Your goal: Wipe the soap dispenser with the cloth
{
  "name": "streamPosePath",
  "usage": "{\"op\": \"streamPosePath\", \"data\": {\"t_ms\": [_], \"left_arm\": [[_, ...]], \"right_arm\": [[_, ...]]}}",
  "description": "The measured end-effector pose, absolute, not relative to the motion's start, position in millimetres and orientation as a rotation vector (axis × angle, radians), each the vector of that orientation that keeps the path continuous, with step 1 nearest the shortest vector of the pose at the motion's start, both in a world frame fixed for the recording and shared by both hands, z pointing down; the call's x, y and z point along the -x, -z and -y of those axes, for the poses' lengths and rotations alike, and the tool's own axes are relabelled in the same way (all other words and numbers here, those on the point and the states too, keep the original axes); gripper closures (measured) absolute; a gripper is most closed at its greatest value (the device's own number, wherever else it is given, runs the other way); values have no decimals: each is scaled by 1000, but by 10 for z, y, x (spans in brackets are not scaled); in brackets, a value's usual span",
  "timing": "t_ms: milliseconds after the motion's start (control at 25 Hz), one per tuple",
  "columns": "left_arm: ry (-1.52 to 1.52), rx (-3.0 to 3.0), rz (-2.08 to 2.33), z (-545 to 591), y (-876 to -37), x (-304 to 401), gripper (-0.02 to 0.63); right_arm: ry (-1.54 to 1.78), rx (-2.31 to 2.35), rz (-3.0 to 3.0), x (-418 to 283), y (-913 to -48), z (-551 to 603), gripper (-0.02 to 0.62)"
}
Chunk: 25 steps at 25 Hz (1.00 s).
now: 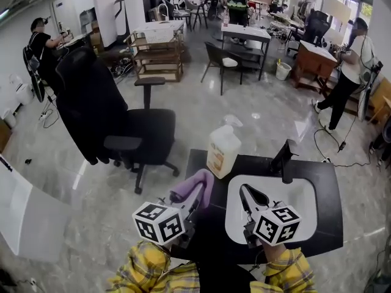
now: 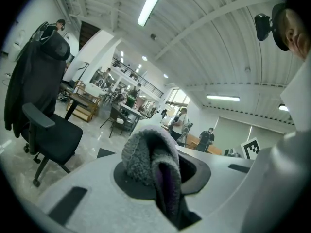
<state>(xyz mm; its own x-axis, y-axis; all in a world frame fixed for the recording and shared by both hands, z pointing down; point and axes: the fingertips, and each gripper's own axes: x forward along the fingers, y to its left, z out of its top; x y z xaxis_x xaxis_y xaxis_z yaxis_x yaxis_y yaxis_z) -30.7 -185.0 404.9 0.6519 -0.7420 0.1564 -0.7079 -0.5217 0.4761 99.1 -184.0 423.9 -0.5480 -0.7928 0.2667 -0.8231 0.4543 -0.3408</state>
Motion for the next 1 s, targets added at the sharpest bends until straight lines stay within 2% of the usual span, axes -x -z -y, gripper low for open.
{"op": "streamPosePath", "data": {"t_ms": [1000], "left_arm": [[117, -2358, 1204, 2559, -3829, 240, 557]], "right_arm": [[-552, -1405, 2686, -977, -3900, 2724, 588]]}}
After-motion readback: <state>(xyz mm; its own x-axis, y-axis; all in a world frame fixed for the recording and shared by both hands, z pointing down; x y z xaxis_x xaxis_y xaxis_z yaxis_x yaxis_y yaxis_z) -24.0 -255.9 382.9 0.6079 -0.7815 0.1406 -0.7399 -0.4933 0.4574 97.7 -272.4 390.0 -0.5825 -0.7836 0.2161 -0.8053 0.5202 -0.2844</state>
